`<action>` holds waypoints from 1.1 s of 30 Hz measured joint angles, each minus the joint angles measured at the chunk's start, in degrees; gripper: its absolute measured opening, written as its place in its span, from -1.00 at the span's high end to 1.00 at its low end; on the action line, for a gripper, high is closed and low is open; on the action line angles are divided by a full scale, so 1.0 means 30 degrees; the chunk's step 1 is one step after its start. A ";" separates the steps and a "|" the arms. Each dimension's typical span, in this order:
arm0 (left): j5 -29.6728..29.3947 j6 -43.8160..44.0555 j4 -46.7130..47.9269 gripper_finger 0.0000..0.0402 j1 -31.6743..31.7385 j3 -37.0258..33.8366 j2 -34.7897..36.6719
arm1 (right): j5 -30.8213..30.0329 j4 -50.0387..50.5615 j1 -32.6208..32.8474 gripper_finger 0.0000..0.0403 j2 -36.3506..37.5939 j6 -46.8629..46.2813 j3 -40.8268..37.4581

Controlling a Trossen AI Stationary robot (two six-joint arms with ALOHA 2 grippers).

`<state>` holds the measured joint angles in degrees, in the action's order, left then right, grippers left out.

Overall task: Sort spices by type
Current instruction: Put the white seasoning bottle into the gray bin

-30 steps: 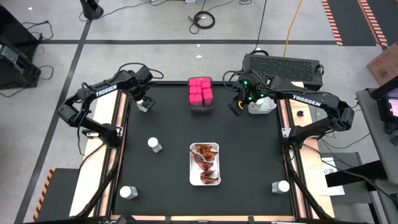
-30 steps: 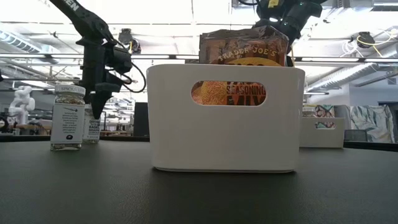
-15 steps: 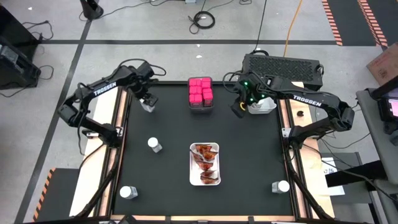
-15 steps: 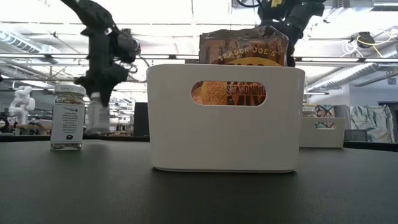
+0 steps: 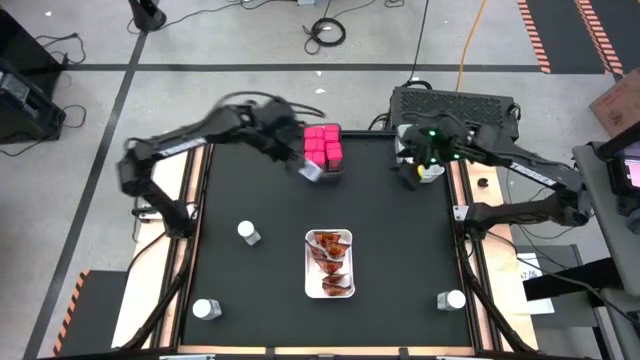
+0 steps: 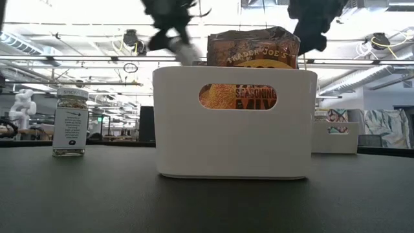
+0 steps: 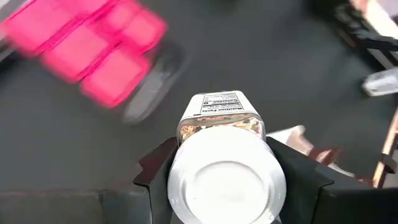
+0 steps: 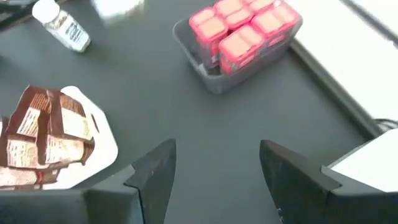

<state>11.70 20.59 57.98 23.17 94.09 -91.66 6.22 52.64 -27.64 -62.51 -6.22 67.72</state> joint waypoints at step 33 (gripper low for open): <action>-0.2913 -0.3111 0.1185 -0.01 -0.4219 1.3596 -1.6006 | -0.2129 0.2499 0.0000 -0.12 0.3688 -0.0488 0.0000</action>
<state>2.96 11.26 61.53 10.51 134.88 -139.68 -0.17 60.14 -27.64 -51.44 -7.68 67.72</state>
